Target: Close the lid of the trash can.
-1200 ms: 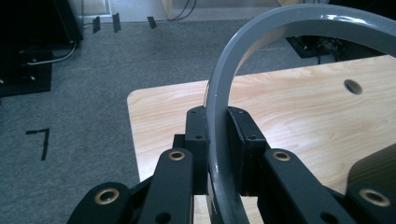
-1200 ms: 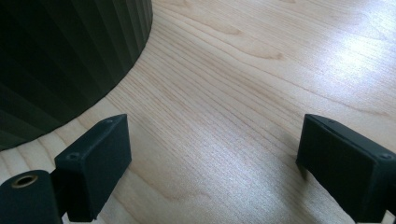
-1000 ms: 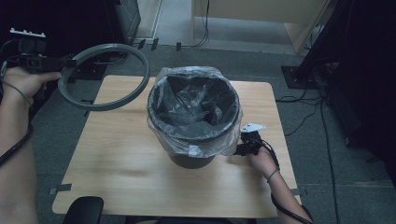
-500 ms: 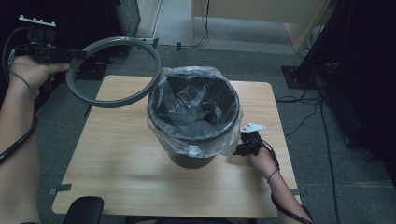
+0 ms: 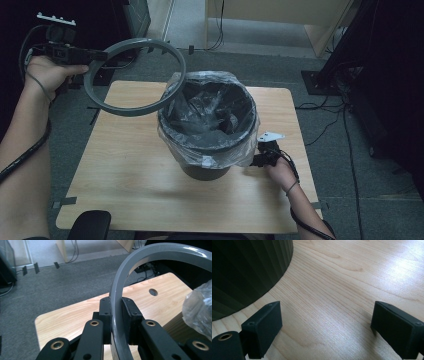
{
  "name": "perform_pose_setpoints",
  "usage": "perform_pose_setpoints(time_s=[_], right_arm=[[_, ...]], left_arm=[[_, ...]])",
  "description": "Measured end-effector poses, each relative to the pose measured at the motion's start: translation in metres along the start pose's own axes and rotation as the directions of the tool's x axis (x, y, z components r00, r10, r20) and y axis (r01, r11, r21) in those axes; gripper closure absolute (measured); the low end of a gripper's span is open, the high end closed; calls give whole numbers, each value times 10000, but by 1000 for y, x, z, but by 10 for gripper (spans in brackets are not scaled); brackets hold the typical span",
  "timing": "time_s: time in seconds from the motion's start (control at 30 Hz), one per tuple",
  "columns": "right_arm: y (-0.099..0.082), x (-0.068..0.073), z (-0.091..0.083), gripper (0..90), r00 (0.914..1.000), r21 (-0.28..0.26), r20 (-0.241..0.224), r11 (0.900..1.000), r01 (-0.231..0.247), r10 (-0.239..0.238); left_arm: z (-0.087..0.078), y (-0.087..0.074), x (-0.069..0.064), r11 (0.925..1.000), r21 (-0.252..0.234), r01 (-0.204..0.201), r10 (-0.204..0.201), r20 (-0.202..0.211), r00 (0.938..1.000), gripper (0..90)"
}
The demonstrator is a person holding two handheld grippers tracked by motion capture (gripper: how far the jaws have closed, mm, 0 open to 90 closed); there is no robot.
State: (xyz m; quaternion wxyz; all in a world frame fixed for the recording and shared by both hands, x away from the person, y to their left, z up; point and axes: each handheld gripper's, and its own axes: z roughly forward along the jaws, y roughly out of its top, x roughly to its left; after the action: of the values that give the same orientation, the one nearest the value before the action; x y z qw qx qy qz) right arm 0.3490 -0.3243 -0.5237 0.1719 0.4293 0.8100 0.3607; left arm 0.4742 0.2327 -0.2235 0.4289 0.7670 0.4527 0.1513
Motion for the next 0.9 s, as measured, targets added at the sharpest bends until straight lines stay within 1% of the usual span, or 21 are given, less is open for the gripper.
perform_pose_setpoints(time_s=[0.2, 0.3, 0.5, 0.57, 0.6, 0.67, 0.83, 0.9], right_arm=[[0, 0, 0, 91, 10000, -3, 6, 10000, -4, 4], [0, 0, 0, 91, 10000, -4, 5, 10000, -1, 1], [0, 0, 0, 91, 10000, -2, 6, 10000, -7, 7], [0, 0, 0, 91, 10000, 0, 8, 10000, -11, 11], [0, 0, 0, 91, 10000, 0, 9, 10000, -8, 8], [0, 0, 0, 91, 10000, -3, 13, 10000, -7, 7], [0, 0, 0, 91, 10000, -3, 13, 10000, -11, 11], [0, 0, 0, 91, 10000, -1, 13, 10000, -13, 13]], left_arm=[[10, 4, -11, 9999, -35, -134, 135, 363, 9992, 790], [14, 6, -18, 9996, -115, -273, 279, 542, 9981, 790], [24, 10, -32, 9983, 27, -582, 578, 858, 9946, 790], [26, 11, -36, 9977, 8, -681, 676, 1026, 9924, 790], [28, 12, -38, 9979, -73, -651, 655, 1137, 9914, 789], [31, 13, -42, 9975, -56, -703, 704, 1264, 9895, 790], [38, 16, -54, 9952, 6, -984, 972, 1474, 9843, 790], [41, 17, -59, 9939, 41, -1099, 1078, 1611, 9810, 790]])
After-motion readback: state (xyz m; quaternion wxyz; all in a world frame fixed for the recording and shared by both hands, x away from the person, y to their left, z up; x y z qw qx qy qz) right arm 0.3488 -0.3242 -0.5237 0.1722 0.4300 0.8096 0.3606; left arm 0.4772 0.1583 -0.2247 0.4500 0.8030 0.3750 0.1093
